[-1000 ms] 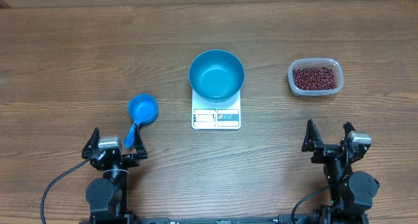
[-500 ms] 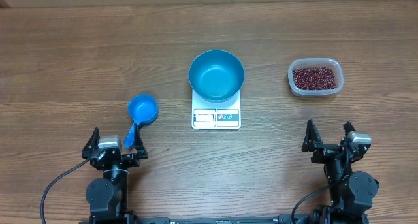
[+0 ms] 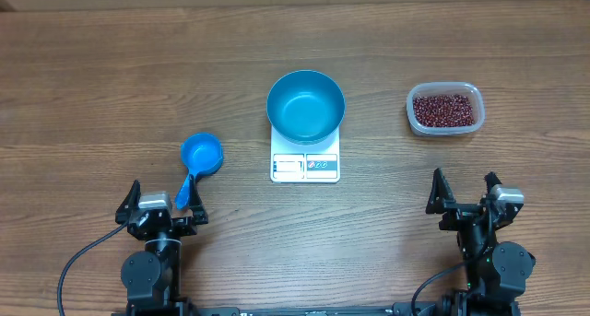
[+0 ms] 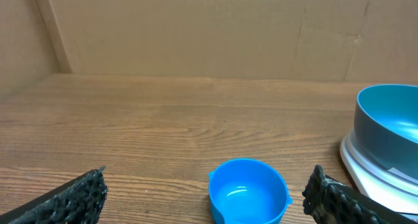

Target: Scoop item into bowl and weigh 150g on scale

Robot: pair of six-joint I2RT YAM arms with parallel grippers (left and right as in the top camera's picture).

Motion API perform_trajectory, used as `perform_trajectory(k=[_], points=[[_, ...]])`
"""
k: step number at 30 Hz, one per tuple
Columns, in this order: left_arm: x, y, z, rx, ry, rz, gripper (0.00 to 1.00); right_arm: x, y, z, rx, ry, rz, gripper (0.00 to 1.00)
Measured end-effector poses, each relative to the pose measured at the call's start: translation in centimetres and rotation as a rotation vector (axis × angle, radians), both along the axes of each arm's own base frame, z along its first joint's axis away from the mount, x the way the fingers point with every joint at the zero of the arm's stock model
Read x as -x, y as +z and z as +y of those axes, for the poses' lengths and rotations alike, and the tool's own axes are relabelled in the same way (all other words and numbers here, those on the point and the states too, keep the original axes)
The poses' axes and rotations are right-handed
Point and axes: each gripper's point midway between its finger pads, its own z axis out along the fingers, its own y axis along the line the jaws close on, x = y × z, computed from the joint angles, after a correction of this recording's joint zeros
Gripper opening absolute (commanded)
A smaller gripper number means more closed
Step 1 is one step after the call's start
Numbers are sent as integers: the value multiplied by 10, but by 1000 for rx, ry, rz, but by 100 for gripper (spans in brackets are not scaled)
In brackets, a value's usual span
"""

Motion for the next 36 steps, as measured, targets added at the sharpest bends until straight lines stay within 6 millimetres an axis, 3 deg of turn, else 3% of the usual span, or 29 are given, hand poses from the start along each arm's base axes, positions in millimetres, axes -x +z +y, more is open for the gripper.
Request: perform_trajectory(k=[36], points=[[0, 0, -2, 34, -7, -2, 100, 0, 0, 0, 0, 0, 1, 100]])
